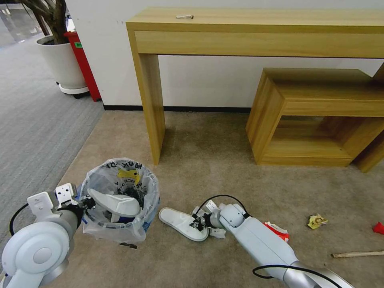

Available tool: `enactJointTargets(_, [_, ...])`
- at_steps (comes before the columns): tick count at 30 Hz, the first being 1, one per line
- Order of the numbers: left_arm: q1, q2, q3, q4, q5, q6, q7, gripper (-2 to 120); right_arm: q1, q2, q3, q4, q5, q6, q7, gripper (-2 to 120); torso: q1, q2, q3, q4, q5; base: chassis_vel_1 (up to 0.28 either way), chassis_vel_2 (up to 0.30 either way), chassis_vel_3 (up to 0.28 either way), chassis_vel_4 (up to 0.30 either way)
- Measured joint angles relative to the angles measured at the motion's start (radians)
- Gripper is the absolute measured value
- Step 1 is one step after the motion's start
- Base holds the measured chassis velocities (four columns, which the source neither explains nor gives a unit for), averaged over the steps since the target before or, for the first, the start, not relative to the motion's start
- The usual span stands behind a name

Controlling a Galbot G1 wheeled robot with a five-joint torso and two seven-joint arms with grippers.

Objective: Pick up the trash bin and place the garbage on the floor into it.

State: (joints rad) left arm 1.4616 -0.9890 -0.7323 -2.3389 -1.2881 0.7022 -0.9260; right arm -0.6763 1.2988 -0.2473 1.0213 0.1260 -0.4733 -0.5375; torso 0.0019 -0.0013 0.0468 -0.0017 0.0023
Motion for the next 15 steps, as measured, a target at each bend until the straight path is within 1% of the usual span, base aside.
enactJointTargets(1, [0.000, 0.000, 0.000, 0.000, 0.002, 0.000, 0.000, 0, 0.000, 0.000, 0.002, 0.001, 0.000, 0.003, 0.002, 1, 0.000, 0.000, 0.000, 0.0000, 0.0000, 0.000, 0.000, 0.000, 0.000])
enactJointTargets(3, [0.001, 0.000, 0.000, 0.000, 0.004, 0.000, 0.001, 0, -0.001, -0.001, 0.003, 0.003, 0.000, 0.006, 0.004, 0, 0.000, 0.000, 0.000, 0.0000, 0.0000, 0.000, 0.000, 0.000, 0.000])
enactJointTargets(9, [0.002, -0.002, 0.001, -0.001, 0.009, 0.000, 0.003, 0, -0.012, -0.018, 0.008, 0.038, 0.014, 0.025, 0.025, 0, 0.000, 0.000, 0.000, 0.0000, 0.0000, 0.000, 0.000, 0.000, 0.000])
enactJointTargets(12, [0.002, -0.002, 0.004, -0.002, 0.009, 0.000, 0.004, 0, -0.014, -0.048, 0.014, 0.082, 0.075, 0.092, 0.060, 0, 0.000, 0.000, 0.000, 0.0000, 0.0000, 0.000, 0.000, 0.000, 0.000])
enactJointTargets(13, [0.002, -0.002, 0.004, -0.002, 0.009, 0.000, 0.004, 0, -0.014, -0.048, 0.014, 0.082, 0.075, 0.092, 0.060, 0, 0.000, 0.000, 0.000, 0.0000, 0.0000, 0.000, 0.000, 0.000, 0.000])
enactJointTargets(15, [0.000, -0.002, 0.008, -0.003, 0.009, 0.000, 0.004, 0, -0.015, -0.092, 0.023, 0.141, 0.156, 0.152, 0.108, 0, 0.000, 0.000, 0.000, 0.0002, 0.0003, 0.000, 0.000, 0.000, 0.000])
